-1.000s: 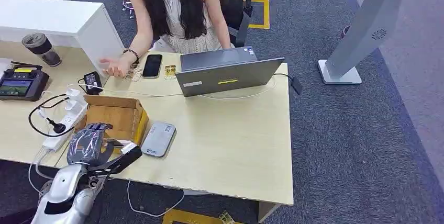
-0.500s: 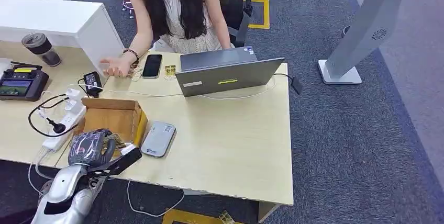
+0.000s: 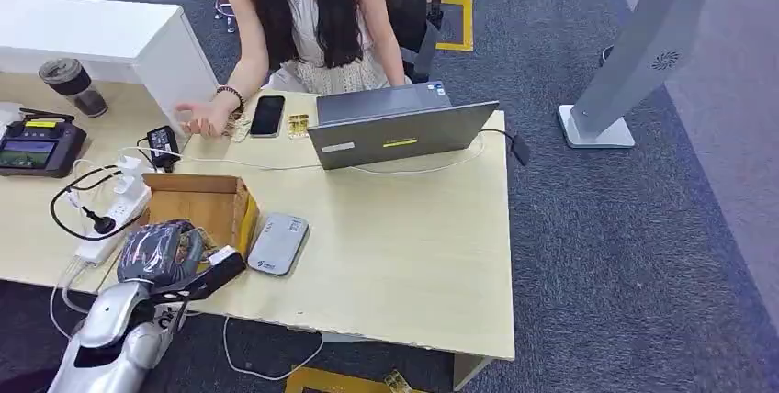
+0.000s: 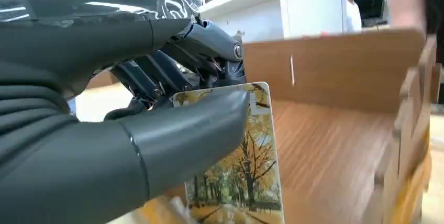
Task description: Pass the card to the sensor for recognition and then transmit it.
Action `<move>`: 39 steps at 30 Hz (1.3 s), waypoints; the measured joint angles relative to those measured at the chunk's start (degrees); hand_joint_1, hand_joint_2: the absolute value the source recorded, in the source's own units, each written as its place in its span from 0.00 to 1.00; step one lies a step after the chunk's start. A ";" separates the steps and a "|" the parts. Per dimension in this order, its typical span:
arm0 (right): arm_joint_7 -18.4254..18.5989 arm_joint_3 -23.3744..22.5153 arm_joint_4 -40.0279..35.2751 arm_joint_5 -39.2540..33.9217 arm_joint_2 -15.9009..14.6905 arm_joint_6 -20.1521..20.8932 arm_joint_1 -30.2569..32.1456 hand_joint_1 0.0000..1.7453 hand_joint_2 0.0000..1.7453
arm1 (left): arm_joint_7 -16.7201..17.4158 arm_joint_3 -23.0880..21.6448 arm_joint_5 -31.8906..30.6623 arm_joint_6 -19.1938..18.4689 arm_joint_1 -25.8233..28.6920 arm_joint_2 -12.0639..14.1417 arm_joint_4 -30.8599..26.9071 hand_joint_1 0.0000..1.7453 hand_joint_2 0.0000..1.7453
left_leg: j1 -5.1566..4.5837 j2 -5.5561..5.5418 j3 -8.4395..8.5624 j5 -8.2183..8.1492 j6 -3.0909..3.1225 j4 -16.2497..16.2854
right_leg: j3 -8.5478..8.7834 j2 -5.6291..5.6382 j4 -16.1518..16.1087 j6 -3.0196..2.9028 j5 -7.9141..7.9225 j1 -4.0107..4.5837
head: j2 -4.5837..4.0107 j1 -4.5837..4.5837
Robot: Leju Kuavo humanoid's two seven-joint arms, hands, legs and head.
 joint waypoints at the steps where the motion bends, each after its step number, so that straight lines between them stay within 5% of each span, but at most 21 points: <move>1: 0.00 0.00 0.00 0.00 0.00 0.00 -0.03 0.00 0.00 | -0.07 0.00 0.09 -0.29 -0.72 0.15 -0.02 1.00 0.00 | 0.00 -0.01 0.00 0.01 -0.01 0.00 | 0.00 0.00 0.00 0.00 0.01 0.00 | 0.00 0.00; 2: 0.00 0.00 0.00 0.00 0.00 0.00 -0.05 0.00 0.00 | -0.09 0.00 0.11 -0.53 -1.45 0.26 -0.04 1.00 0.00 | 0.00 -0.01 0.00 0.01 -0.01 0.00 | 0.01 0.00 0.01 -0.01 0.02 0.00 | 0.00 -0.04; 3: -0.02 0.00 0.00 0.00 0.00 0.00 -0.05 0.00 0.00 | -0.09 0.00 0.11 -0.74 -2.07 0.33 -0.07 1.00 1.00 | 0.00 -0.01 0.00 0.01 -0.01 0.00 | 0.01 0.00 0.01 -0.01 0.03 0.00 | 0.00 -0.02; 32: -0.26 0.00 0.02 0.00 0.00 0.00 -0.11 0.00 0.00 | 0.59 0.00 -0.70 0.83 -3.72 0.76 -0.72 1.00 1.00 | 0.00 0.00 -0.01 0.02 -0.03 0.00 | 0.00 0.01 0.01 -0.01 0.03 0.00 | 0.00 -0.02; 39: -0.24 0.00 0.02 -0.20 0.00 0.00 -0.09 0.00 0.00 | -0.48 -0.50 -0.83 3.14 -0.99 0.46 -4.83 1.00 1.00 | 0.00 0.00 -0.01 0.01 -0.03 0.00 | -0.01 0.01 0.00 -0.01 0.02 0.00 | 0.00 -0.02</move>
